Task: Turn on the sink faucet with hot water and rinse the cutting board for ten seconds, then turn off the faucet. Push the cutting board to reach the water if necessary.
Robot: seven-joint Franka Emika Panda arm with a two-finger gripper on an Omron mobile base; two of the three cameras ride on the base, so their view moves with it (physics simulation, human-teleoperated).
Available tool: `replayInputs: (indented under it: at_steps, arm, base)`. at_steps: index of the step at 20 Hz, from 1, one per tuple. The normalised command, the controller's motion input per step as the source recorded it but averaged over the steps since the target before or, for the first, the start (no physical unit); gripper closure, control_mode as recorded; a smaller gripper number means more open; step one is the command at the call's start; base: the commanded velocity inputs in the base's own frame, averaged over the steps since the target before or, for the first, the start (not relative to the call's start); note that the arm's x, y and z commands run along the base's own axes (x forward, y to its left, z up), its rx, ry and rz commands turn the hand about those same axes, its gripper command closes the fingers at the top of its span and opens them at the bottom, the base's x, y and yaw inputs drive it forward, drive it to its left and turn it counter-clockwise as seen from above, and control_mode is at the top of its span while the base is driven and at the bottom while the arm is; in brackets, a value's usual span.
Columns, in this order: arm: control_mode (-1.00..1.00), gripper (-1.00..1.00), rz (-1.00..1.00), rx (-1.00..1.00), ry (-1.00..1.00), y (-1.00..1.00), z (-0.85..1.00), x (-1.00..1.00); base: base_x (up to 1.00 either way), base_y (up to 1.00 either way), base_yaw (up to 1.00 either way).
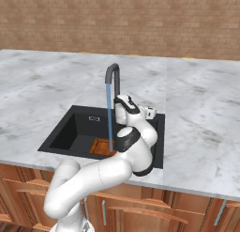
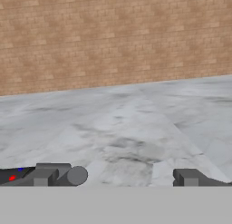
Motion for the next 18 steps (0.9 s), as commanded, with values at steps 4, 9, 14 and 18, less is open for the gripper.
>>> replayInputs:
  at_steps: [4,9,14,18]
  arm:
    - [-1.0,-1.0,0.0,0.0,0.0,0.0,0.0,0.0]
    - [-1.0,-1.0,0.0,0.0,0.0,0.0,0.0,0.0]
    - [-1.0,-1.0,0.0,0.0,0.0,0.0,0.0,0.0]
    - [-1.0,-1.0,0.0,0.0,0.0,0.0,0.0,0.0]
  base:
    - [0.0,0.0,0.0]
    - [0.0,0.0,0.0]
    - [0.0,0.0,0.0]
    - [0.0,0.0,0.0]
